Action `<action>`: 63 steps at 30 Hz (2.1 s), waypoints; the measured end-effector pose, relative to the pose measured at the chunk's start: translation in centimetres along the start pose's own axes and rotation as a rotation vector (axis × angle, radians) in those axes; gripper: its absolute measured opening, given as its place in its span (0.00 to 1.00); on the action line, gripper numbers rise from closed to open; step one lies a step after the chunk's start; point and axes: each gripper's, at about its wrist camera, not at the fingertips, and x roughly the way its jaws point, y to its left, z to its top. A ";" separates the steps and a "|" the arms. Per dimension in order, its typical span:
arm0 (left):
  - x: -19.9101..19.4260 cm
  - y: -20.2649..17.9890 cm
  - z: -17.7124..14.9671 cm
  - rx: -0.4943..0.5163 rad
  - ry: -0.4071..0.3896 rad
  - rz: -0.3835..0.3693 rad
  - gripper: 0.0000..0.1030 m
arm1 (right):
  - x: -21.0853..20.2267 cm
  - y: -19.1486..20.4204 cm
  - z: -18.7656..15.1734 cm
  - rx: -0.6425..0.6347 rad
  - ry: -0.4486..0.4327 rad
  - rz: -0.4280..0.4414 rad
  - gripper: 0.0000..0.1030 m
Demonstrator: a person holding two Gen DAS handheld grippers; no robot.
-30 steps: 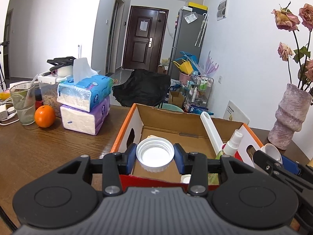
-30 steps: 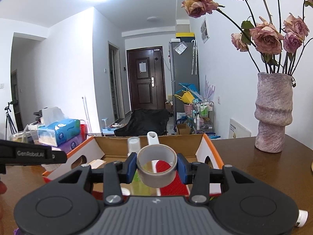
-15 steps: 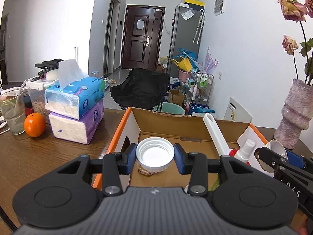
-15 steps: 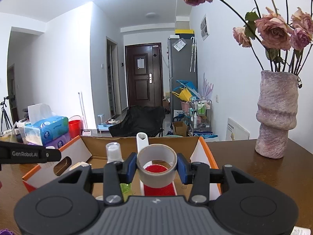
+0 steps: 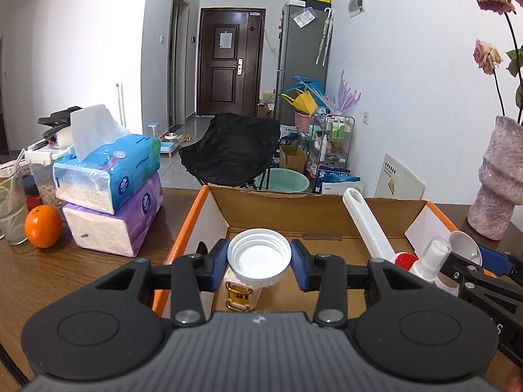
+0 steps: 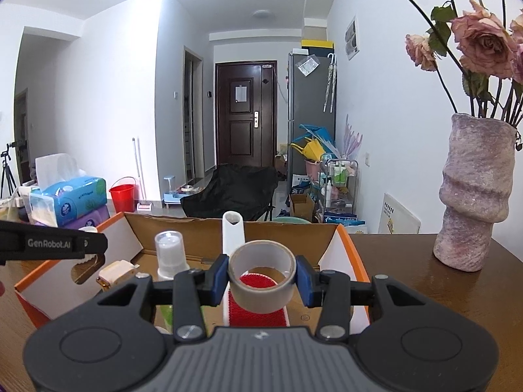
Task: Organize rigid objects
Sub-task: 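Carry the white cap and tape roll over the red box with both tools, then open both tools to drop the white cap and tape roll into the box, then withdraw both tools from the box back over the table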
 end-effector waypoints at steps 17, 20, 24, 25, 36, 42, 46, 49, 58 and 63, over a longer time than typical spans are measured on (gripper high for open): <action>1.2 0.4 -0.3 0.021 0.016 0.038 0.79 | 1.5 -0.9 -0.2 -0.002 0.075 -0.028 0.59; 1.0 0.4 -0.2 0.028 0.004 0.051 0.91 | 1.4 -1.2 -0.2 0.005 0.061 -0.068 0.84; 0.8 0.6 -0.1 0.014 -0.010 0.071 1.00 | 1.2 -1.5 -0.1 0.011 0.045 -0.088 0.97; 0.8 0.6 -0.1 0.012 -0.009 0.072 1.00 | 1.2 -1.5 -0.1 0.011 0.044 -0.090 0.98; 0.8 0.8 -0.1 0.002 -0.004 0.079 1.00 | 1.2 -1.4 0.0 0.003 0.046 -0.094 1.00; 0.3 0.8 -0.1 -0.008 -0.017 0.082 1.00 | 0.9 -1.5 0.2 0.010 0.045 -0.093 1.00; -0.2 0.8 -0.1 -0.012 -0.025 0.083 1.00 | 0.6 -1.5 0.3 0.012 0.040 -0.094 1.00; -0.8 0.9 -0.2 -0.013 -0.033 0.087 1.00 | 0.1 -1.6 0.3 0.013 0.034 -0.095 1.00; -2.9 1.2 -1.0 -0.017 -0.049 0.088 1.00 | -2.8 -1.5 -0.2 0.021 0.003 -0.100 1.00; -5.0 1.6 -1.7 -0.023 -0.065 0.088 1.00 | -4.9 -1.3 -0.7 0.026 -0.011 -0.097 1.00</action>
